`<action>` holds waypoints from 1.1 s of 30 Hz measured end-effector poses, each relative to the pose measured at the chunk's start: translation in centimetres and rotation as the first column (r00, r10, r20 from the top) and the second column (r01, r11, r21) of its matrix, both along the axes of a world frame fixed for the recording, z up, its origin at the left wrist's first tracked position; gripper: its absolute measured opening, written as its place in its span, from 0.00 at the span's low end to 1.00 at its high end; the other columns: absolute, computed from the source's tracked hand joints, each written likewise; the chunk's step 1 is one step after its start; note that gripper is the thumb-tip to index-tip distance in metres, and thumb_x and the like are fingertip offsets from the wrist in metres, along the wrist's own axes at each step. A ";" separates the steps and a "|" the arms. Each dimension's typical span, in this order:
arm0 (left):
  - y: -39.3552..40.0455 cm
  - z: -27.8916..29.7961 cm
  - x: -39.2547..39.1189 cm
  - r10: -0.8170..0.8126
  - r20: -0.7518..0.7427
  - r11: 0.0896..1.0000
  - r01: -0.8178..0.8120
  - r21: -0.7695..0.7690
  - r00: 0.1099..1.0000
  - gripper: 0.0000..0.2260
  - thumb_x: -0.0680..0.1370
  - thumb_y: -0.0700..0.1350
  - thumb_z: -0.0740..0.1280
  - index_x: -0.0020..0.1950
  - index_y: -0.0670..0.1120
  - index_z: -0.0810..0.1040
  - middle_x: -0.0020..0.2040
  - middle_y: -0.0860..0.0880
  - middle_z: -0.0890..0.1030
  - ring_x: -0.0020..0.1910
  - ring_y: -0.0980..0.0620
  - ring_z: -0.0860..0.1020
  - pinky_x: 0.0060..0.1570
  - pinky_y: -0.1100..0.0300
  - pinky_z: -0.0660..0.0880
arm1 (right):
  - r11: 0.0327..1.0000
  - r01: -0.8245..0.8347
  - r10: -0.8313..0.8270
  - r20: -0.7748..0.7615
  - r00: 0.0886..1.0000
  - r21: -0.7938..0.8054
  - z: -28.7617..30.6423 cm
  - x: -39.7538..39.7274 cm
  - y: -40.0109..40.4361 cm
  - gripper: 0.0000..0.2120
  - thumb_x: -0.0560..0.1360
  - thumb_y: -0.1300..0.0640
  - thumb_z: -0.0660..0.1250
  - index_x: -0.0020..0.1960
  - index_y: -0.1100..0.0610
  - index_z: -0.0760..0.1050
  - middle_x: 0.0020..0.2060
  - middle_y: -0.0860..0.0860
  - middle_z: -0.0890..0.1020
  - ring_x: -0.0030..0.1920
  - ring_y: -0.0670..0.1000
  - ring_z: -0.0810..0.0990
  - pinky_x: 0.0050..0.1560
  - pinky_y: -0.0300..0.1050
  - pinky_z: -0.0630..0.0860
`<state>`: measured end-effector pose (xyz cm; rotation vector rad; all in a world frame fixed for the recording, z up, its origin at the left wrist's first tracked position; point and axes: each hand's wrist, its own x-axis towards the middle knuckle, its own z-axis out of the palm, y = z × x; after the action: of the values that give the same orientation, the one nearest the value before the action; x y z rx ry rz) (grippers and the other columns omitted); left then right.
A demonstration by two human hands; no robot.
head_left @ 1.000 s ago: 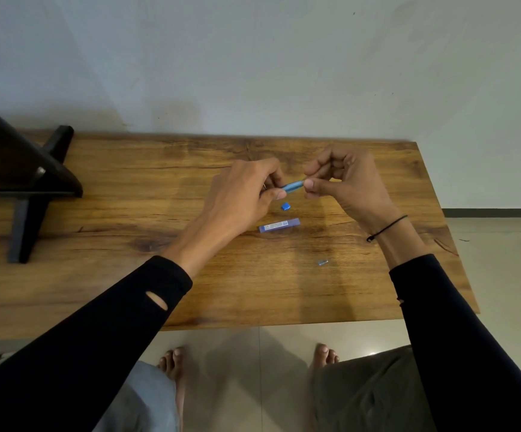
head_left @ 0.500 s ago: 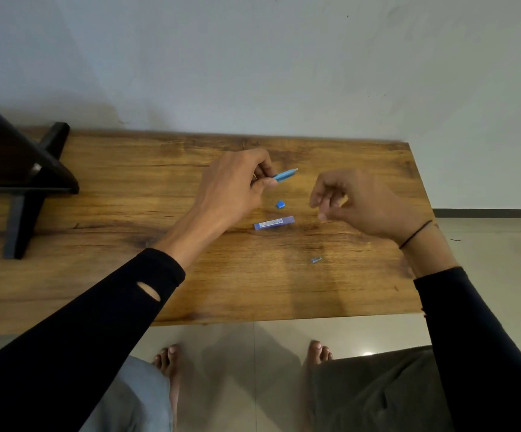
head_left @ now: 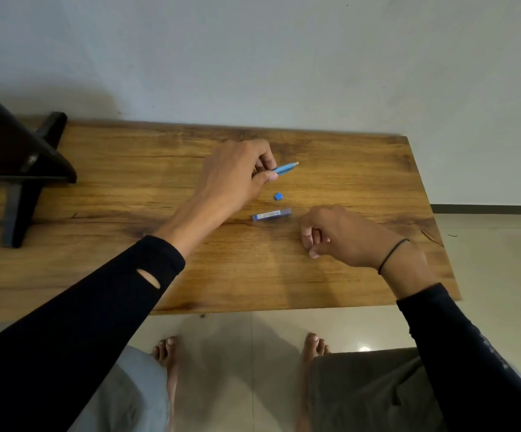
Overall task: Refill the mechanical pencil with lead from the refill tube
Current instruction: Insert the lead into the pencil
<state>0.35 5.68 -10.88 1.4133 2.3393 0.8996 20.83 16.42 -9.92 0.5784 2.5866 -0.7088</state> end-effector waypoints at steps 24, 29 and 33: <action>-0.4 0.5 0.5 -0.111 0.004 0.994 0.111 -0.003 0.994 0.05 0.78 0.49 0.78 0.50 0.56 0.84 0.44 0.59 0.87 0.46 0.56 0.86 0.50 0.47 0.83 | 0.845 0.368 -0.535 -0.598 0.597 -0.388 0.5 -2.2 2.8 0.07 0.77 0.68 0.75 0.50 0.58 0.82 0.42 0.49 0.85 0.41 0.44 0.84 0.44 0.44 0.86; -0.4 0.5 0.7 -0.118 -0.001 0.993 0.118 -0.002 0.993 0.05 0.78 0.50 0.78 0.49 0.56 0.84 0.44 0.58 0.88 0.45 0.56 0.86 0.49 0.47 0.84 | 0.854 0.356 -0.519 -0.587 0.621 -0.379 0.5 -2.4 2.4 0.06 0.76 0.68 0.75 0.50 0.60 0.83 0.41 0.51 0.85 0.41 0.46 0.84 0.43 0.40 0.85; -0.4 0.5 0.8 -0.124 -0.019 0.992 0.124 0.006 0.992 0.05 0.78 0.50 0.78 0.50 0.56 0.84 0.44 0.58 0.88 0.45 0.57 0.86 0.49 0.48 0.84 | 0.854 0.362 -0.519 -0.570 0.637 -0.373 0.3 -2.6 2.3 0.05 0.77 0.68 0.75 0.52 0.65 0.84 0.42 0.55 0.86 0.40 0.47 0.85 0.43 0.39 0.85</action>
<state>1.12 5.25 -10.42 1.5561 2.2349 0.8645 18.19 18.76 -9.57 1.0775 2.9254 -1.6137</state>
